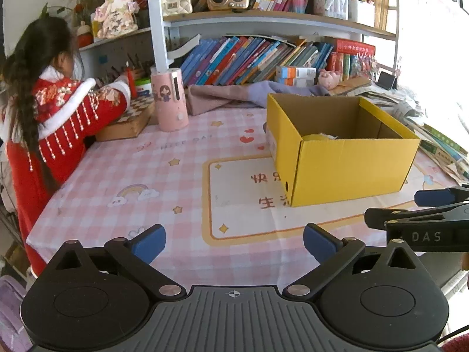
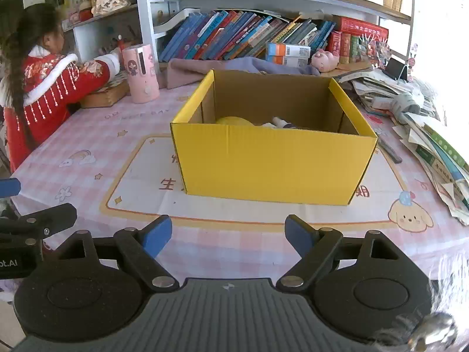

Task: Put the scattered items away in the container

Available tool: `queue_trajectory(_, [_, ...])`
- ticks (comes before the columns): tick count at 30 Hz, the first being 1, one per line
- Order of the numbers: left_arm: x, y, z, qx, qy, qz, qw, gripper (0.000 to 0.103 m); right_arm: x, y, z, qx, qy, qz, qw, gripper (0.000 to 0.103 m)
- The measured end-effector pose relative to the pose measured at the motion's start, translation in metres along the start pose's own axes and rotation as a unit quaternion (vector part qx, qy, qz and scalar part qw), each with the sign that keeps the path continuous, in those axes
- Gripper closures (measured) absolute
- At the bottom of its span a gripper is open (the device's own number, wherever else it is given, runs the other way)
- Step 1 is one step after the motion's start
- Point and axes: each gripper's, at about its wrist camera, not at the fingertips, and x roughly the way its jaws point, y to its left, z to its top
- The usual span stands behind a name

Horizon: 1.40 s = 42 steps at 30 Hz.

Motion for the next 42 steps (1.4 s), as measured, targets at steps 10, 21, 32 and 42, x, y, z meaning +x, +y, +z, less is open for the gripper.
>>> queue_trajectory(10, [-0.007,0.013,-0.005,-0.016,0.004,0.003,0.9999,0.000,-0.010,0.011,-0.002,-0.001,-0.011,0.002,1.000,0.018])
queue_trajectory(21, [-0.012,0.020,-0.009,-0.020,0.005,0.005,0.9998,0.000,-0.014,0.021,-0.002,-0.010,-0.012,0.003,1.000,0.015])
queue_trajectory(32, [-0.013,0.019,-0.010,-0.012,0.008,0.004,0.9999,0.000,-0.015,0.026,-0.003,-0.011,-0.007,0.004,1.000,0.007])
queue_trajectory(42, [-0.010,0.018,-0.010,-0.007,0.016,0.005,0.9998,0.000,-0.013,0.026,-0.004,-0.011,-0.004,0.003,1.000,0.006])
